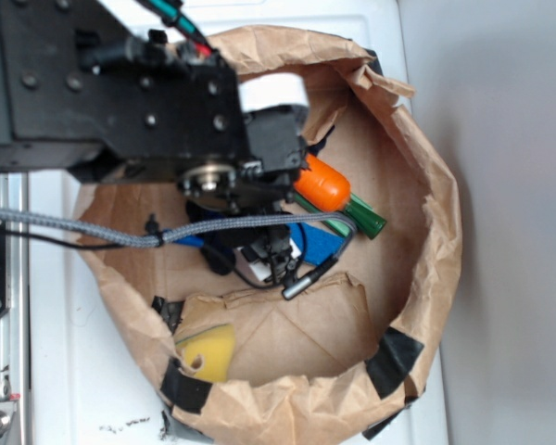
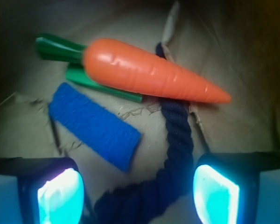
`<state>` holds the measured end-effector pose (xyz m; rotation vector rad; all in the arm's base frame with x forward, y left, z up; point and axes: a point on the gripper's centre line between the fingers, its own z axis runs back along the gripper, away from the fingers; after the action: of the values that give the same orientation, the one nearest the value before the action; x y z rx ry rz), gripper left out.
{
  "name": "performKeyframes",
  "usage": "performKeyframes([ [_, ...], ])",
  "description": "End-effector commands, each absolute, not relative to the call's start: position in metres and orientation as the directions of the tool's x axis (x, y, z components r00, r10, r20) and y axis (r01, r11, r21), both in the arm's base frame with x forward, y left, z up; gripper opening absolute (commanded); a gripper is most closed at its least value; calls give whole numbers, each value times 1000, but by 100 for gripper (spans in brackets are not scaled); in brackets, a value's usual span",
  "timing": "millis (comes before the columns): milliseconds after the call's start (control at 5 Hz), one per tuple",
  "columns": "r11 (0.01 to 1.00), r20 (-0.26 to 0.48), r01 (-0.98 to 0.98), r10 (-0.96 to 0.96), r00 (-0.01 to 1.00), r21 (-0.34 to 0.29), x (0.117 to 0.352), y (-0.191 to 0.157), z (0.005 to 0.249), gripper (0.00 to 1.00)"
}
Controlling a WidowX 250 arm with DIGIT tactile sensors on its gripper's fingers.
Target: Grab the blue rope.
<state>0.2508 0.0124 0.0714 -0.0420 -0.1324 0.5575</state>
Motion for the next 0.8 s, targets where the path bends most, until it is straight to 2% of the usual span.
performKeyframes([
  [0, 772, 119, -633, 635, 764, -54, 255, 15, 63, 100],
  [200, 780, 129, -625, 621, 773, -13, 249, 18, 52, 100],
  [400, 792, 167, -610, 600, 782, 7, 241, 16, 30, 100],
  [600, 810, 202, -586, 569, 797, 31, 235, 14, 14, 76],
])
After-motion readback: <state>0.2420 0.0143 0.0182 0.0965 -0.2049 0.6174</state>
